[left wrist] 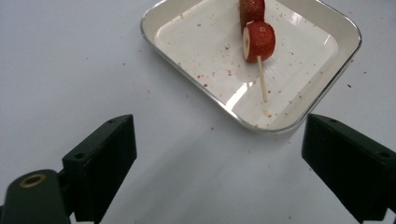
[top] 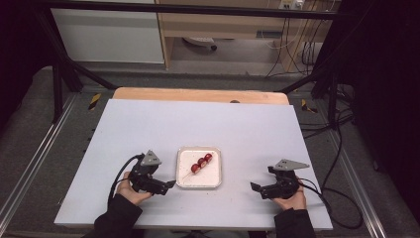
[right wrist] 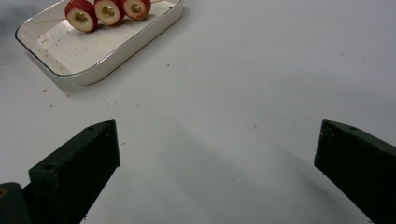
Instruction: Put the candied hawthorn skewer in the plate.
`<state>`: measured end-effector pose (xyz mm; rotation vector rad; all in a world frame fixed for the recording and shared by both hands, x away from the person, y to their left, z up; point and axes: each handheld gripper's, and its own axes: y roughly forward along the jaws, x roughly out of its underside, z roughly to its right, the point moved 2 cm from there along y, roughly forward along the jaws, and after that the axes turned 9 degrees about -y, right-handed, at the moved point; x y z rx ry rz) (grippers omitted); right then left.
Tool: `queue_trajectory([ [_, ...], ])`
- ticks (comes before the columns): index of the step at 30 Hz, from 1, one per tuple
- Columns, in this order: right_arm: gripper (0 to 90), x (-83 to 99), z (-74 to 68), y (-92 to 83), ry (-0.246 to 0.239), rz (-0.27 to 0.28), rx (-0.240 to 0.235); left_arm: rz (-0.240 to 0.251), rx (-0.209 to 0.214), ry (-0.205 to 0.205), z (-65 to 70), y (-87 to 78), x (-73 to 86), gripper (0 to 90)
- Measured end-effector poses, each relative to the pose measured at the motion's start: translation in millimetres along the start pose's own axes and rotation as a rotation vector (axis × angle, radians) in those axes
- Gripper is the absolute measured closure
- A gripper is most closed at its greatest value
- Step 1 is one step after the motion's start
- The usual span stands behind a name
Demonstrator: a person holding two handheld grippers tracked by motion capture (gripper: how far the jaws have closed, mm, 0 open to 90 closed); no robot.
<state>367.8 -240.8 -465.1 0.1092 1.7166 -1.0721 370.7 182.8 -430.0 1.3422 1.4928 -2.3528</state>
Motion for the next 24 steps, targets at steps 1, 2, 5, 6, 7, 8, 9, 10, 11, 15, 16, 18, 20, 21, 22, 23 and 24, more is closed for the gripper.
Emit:
queue_trajectory([
  [1, 0.8, 0.1, 0.0, 0.2, -0.002, 0.001, 0.000, 0.009, 0.000, -0.005, -2.4, -2.3, 2.3, 10.2],
  [2, 0.8, 0.1, 0.0, 0.2, -0.002, 0.001, 0.000, 0.016, 0.002, -0.011, -4.8, -4.4, 4.6, 10.2],
  [5, 0.7, 0.3, -0.2, 0.7, -0.001, -0.001, 0.001, 0.028, 0.000, -0.026, -12.5, -9.6, 11.8, 10.2],
  [6, 0.7, 0.4, -0.2, 0.7, -0.003, 0.000, 0.002, 0.031, -0.004, -0.033, -15.0, -10.9, 14.6, 10.2],
  [7, 0.7, 0.4, -0.4, 0.5, -0.001, -0.001, 0.001, 0.035, -0.008, -0.033, -18.2, -12.1, 17.4, 10.2],
  [8, 0.7, 0.4, -0.4, 0.5, -0.001, -0.001, 0.001, 0.038, -0.008, -0.045, -21.0, -13.1, 20.3, 10.2],
  [9, 0.7, 0.4, -0.4, 0.4, -0.002, 0.000, 0.001, 0.041, -0.006, -0.051, -24.0, -13.9, 23.2, 10.2],
  [10, 0.7, 0.4, -0.4, 0.6, -0.002, -0.001, 0.001, 0.046, -0.006, -0.055, -26.9, -14.8, 26.1, 10.3],
  [11, 0.7, 0.5, -0.4, 0.7, -0.003, -0.003, 0.001, 0.053, -0.007, -0.061, -29.2, -15.5, 29.3, 10.3],
  [15, 0.7, 0.8, -0.6, 0.7, -0.007, -0.006, 0.000, 0.062, -0.010, -0.074, -39.1, -18.7, 43.1, 10.3],
  [16, 0.6, 0.8, -0.5, 0.6, -0.007, -0.007, 0.001, 0.069, -0.012, -0.080, -41.5, -19.8, 46.5, 10.3],
  [18, 0.6, 0.8, -0.6, 0.6, -0.007, -0.007, 0.001, 0.076, -0.011, -0.093, -46.6, -21.7, 53.0, 10.3],
  [20, 0.6, 1.0, -0.9, 0.6, -0.007, -0.006, 0.000, 0.076, -0.021, -0.090, -51.7, -23.5, 59.1, 10.3],
  [21, 0.6, 1.1, -1.1, 0.4, -0.007, -0.007, -0.002, 0.076, -0.019, -0.093, -54.1, -24.5, 62.2, 10.3],
  [22, 0.6, 1.1, -1.1, 0.2, -0.009, -0.008, -0.001, 0.082, -0.016, -0.098, -56.4, -25.7, 65.2, 10.1],
  [23, 0.6, 1.2, -1.1, -0.1, -0.011, -0.008, -0.001, 0.087, -0.011, -0.109, -58.2, -26.8, 68.0, 10.1],
  [24, 0.6, 1.2, -1.1, -0.1, -0.011, -0.008, -0.001, 0.087, -0.008, -0.111, -59.6, -27.6, 70.0, 10.1],
])
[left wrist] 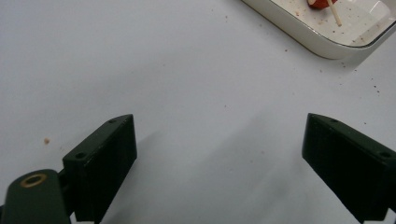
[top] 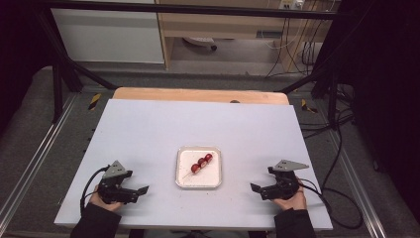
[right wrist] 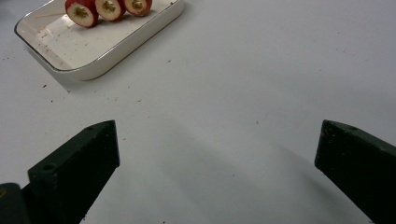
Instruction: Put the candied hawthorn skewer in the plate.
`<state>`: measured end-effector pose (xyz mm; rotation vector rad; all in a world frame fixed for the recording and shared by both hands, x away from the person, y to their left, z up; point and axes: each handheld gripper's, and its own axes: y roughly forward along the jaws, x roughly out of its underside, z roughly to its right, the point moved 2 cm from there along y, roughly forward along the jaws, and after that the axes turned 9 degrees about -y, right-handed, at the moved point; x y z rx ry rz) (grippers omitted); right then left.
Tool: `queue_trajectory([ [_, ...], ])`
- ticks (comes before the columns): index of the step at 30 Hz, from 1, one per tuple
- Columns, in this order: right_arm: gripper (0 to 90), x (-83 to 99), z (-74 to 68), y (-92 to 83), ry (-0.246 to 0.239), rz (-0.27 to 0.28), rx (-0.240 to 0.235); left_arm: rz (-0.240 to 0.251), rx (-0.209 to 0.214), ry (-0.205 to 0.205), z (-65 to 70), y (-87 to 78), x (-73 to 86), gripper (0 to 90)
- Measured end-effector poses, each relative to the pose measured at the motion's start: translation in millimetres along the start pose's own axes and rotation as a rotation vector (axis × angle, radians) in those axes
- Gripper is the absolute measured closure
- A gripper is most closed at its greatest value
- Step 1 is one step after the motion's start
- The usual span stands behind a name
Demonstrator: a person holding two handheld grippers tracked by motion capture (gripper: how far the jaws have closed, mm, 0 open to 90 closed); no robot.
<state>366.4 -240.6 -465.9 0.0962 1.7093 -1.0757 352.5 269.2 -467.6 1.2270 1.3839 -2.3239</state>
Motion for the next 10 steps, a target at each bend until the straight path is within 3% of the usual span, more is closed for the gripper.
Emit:
queue_trajectory([
  [10, 0.6, 0.3, -0.1, 0.3, -0.003, -0.008, 0.000, 0.004, 0.003, 0.008, -1.3, -0.8, 2.3, 10.2],
])
